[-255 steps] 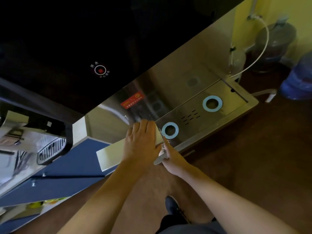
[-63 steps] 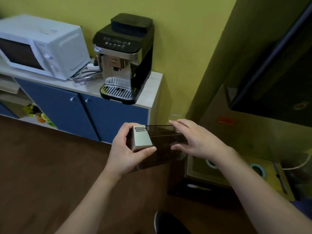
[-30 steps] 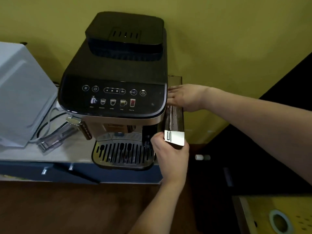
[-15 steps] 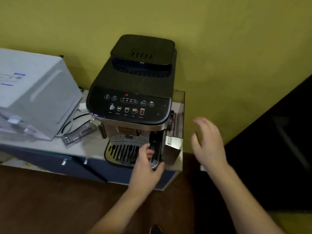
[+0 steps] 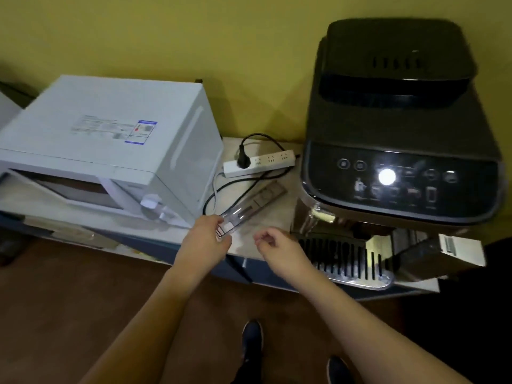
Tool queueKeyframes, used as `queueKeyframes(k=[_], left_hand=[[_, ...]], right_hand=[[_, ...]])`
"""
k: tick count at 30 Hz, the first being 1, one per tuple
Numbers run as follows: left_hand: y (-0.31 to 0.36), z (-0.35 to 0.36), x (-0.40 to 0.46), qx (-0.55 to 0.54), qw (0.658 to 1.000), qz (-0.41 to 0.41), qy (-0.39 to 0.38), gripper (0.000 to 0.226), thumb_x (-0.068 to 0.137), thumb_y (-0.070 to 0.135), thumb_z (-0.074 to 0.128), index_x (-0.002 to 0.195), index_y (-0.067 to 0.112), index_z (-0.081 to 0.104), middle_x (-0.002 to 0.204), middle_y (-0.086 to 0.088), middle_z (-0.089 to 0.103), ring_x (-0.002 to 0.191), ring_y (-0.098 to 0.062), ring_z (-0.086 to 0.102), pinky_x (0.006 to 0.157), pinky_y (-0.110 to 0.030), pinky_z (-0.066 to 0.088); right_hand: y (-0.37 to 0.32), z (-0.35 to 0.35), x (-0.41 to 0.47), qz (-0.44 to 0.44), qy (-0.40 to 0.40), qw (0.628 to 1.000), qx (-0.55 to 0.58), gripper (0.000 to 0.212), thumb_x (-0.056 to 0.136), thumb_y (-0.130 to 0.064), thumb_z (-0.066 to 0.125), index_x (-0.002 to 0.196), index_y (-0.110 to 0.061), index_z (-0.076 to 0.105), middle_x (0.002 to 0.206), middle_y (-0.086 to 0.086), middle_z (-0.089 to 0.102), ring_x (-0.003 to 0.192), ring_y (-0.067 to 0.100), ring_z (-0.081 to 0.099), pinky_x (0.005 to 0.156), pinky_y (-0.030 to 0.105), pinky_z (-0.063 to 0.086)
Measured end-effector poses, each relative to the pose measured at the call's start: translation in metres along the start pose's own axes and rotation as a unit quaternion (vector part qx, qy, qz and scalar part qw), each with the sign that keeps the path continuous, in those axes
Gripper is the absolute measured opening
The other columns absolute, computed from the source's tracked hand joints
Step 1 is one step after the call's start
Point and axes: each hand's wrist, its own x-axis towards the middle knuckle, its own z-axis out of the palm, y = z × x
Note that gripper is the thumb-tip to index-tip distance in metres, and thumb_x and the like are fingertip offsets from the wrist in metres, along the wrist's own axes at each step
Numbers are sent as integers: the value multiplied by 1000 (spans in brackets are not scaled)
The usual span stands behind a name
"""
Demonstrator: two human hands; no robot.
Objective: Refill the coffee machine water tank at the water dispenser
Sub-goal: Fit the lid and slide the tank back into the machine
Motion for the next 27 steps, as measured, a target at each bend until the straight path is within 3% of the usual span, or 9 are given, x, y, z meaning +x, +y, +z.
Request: queueKeyframes(k=[3, 6, 9, 12, 15, 18, 22, 27], left_hand=[[-31, 14, 31, 69, 997, 8, -44, 52, 84, 37, 68, 128, 13, 55, 122, -9, 55, 107, -27, 59, 93, -40, 49], [-56, 31, 55, 96, 992, 5, -80, 60, 82, 48, 67, 130, 15, 51, 121, -8, 53, 110, -25, 56, 93, -40, 50], [-60, 40, 70, 128, 990, 16, -65, 54, 85, 45, 65, 126, 13, 51, 121, -8, 55, 110, -25, 56, 88, -37, 50], [-61, 41, 76, 96, 994, 6, -56, 51, 81, 45, 70, 117, 12, 55, 113, -8, 59, 106, -26, 58, 81, -35, 49], [-73, 38, 68, -30, 994, -47, -94, 51, 78, 42, 74, 119, 19, 55, 106, -4, 64, 94, -22, 63, 73, -30, 48], [-70, 23, 51, -190, 975, -56, -97, 60, 76, 44, 78, 124, 24, 48, 100, 2, 65, 85, -15, 66, 73, -33, 56], [-23, -27, 32, -270, 960, 39, 66, 64, 71, 52, 76, 120, 23, 47, 105, 3, 55, 88, -12, 57, 73, -30, 53], [88, -94, 18, -374, 894, 164, 183, 68, 66, 48, 83, 115, 22, 44, 102, -1, 53, 84, -16, 55, 70, -28, 50]], right_hand=[[-11, 41, 66, 127, 57, 989, 52, 9, 97, -33, 50, 98, -34, 58, 104, -4, 64, 94, 16, 61, 92, 39, 52], [0, 61, 118, 234, 99, 966, 48, 22, 100, -37, 46, 108, -20, 57, 103, 3, 60, 85, 14, 56, 83, 31, 44], [17, 72, 146, 259, 145, 953, 63, 32, 96, -47, 51, 97, -17, 61, 88, 1, 61, 73, 12, 54, 76, 29, 41], [17, 81, 155, 249, 181, 948, 77, 29, 94, -45, 53, 94, -18, 63, 102, 6, 70, 90, 22, 66, 85, 37, 52], [-19, 81, 133, 148, 200, 969, 8, 17, 97, -38, 51, 99, -22, 60, 100, 2, 69, 94, 24, 66, 81, 35, 52], [-66, 75, 88, 6, 214, 965, -154, 22, 98, -42, 49, 99, -22, 57, 89, 0, 68, 81, 21, 67, 71, 41, 57], [-139, 40, 27, -187, 259, 913, -254, 20, 97, -43, 50, 98, -25, 57, 81, -12, 60, 73, 6, 59, 63, 28, 53], [-213, -45, -51, -326, 385, 842, -192, 16, 94, -36, 58, 94, -21, 60, 78, -11, 59, 70, 4, 56, 61, 14, 44]])
